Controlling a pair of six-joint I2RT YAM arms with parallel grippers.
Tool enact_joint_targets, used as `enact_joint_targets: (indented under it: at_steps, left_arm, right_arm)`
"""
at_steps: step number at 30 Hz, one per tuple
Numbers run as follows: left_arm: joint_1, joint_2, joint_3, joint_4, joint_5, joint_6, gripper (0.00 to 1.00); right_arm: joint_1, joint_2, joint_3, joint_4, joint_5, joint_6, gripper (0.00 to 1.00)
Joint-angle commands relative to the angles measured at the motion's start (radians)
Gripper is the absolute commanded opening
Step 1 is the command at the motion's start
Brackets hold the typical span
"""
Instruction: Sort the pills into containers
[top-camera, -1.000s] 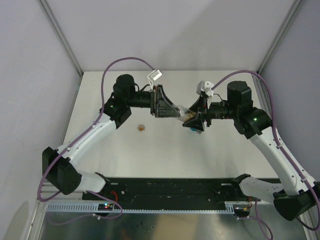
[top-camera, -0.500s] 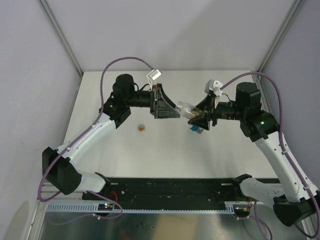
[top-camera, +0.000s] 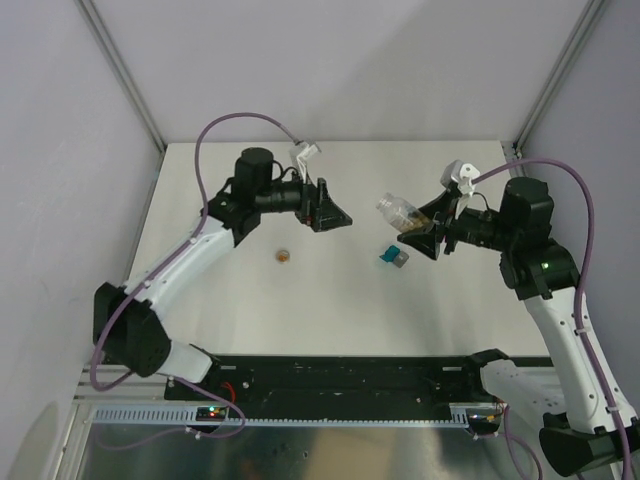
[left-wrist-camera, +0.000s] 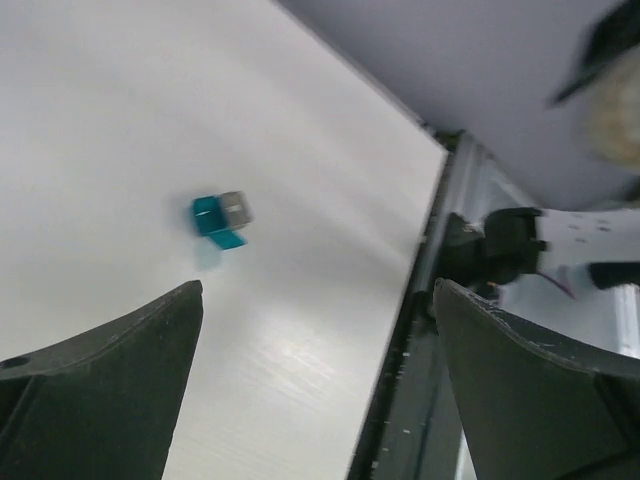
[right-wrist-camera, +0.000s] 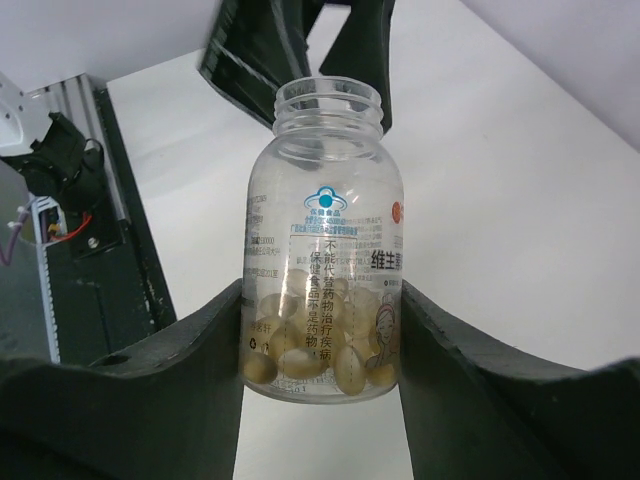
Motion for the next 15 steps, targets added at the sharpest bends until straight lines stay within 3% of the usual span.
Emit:
enact_joint_targets:
  at_steps: [1, 9, 15]
  left_arm:
    - [-0.019, 0.115, 0.025, -0.056, -0.219, 0.112, 0.99]
    - [-0.119, 0.372, 0.148, -0.075, -0.369, 0.013, 0.97]
    - [-0.204, 0.577, 0.382, -0.193, -0.450, 0.012, 0.97]
  right_arm:
    - [-0.044, -0.025, -0.011, 0.074, 0.025, 0.043, 0.00]
    - [-0.099, -0.050, -0.061, 0.081, 0.038, 0.033, 0.00]
    - [-0.107, -0.059, -0.107, 0.066, 0.049, -0.003, 0.00]
